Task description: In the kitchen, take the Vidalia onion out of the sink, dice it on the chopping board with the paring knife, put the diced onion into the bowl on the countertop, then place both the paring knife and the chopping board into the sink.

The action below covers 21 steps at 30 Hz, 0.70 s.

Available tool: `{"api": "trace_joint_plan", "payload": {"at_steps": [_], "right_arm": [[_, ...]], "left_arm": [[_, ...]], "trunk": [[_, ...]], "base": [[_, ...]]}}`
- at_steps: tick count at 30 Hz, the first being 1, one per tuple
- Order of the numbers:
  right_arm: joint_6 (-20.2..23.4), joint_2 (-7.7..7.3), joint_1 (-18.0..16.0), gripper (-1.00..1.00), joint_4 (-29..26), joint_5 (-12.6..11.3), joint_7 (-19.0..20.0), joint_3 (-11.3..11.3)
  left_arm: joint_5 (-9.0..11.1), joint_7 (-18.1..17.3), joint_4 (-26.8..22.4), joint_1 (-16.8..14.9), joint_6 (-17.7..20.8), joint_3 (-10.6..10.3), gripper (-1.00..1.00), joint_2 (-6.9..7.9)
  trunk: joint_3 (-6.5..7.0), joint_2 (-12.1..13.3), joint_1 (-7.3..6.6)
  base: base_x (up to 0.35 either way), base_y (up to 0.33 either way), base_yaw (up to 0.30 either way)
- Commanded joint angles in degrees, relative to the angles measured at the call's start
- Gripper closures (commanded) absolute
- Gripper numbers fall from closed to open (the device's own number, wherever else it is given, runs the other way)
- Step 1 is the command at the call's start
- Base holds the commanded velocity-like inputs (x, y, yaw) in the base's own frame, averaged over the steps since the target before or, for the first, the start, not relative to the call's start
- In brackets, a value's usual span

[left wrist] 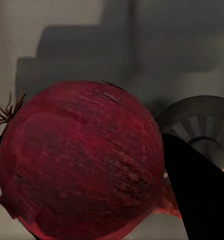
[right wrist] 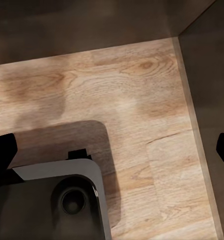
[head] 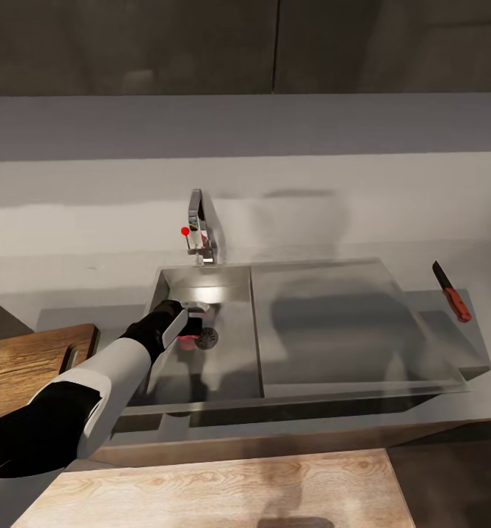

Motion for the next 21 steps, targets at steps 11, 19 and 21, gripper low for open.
{"api": "trace_joint_plan", "payload": {"at_steps": [11,19,21], "right_arm": [[-0.2,-0.06,0.0,-1.00,-0.1,-0.4,-0.4,0.5],[-0.2,-0.06,-0.1,-1.00,-0.1,-0.4,-0.4,0.5],[-0.2,-0.06,0.0,-1.00,-0.1,-0.4,-0.4,0.5]], "left_arm": [[0.6,0.4,-0.1,0.0,0.2,-0.4,1.00,-0.03],[0.6,0.4,-0.2,0.0,0.2,-0.4,1.00,-0.04],[0.6,0.4,-0.2,0.0,0.2,-0.4,1.00,-0.04]], "trunk": [[-0.09,-0.1,0.03],[0.11,-0.1,0.03],[0.26,-0.1,0.03]], "base": [[0.000,0.000,0.000],[0.000,0.000,0.000],[0.000,0.000,0.000]]}}
